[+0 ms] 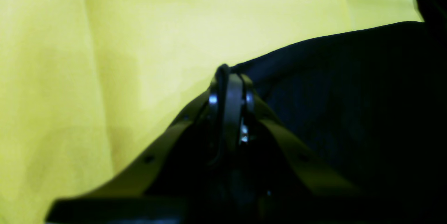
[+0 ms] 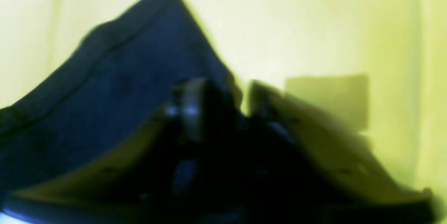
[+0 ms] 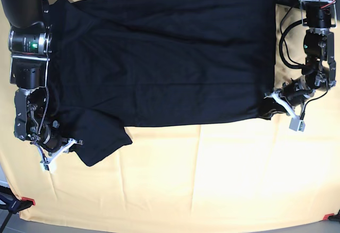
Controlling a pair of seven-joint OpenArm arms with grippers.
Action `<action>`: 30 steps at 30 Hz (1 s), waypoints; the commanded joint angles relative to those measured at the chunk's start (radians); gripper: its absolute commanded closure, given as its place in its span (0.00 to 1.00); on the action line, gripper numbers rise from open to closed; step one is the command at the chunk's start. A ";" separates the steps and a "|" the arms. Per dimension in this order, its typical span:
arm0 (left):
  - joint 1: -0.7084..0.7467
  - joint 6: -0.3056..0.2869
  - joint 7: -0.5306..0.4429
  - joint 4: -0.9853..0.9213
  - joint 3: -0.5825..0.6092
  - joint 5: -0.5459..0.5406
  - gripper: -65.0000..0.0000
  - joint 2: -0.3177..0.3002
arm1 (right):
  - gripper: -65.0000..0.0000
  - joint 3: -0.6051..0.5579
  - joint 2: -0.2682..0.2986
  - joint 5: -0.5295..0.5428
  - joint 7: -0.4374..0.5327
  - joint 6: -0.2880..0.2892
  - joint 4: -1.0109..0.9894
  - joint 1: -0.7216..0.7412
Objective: Fold the T-shirt properly
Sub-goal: 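Move the right gripper along the shirt to the sleeve near the hem, then grasp the hem corners with both grippers and lift them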
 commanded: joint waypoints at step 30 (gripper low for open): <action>-0.222 -0.033 -0.101 0.015 -0.004 0.138 1.00 -0.028 | 1.00 0.005 0.101 0.195 -0.068 0.243 0.254 0.063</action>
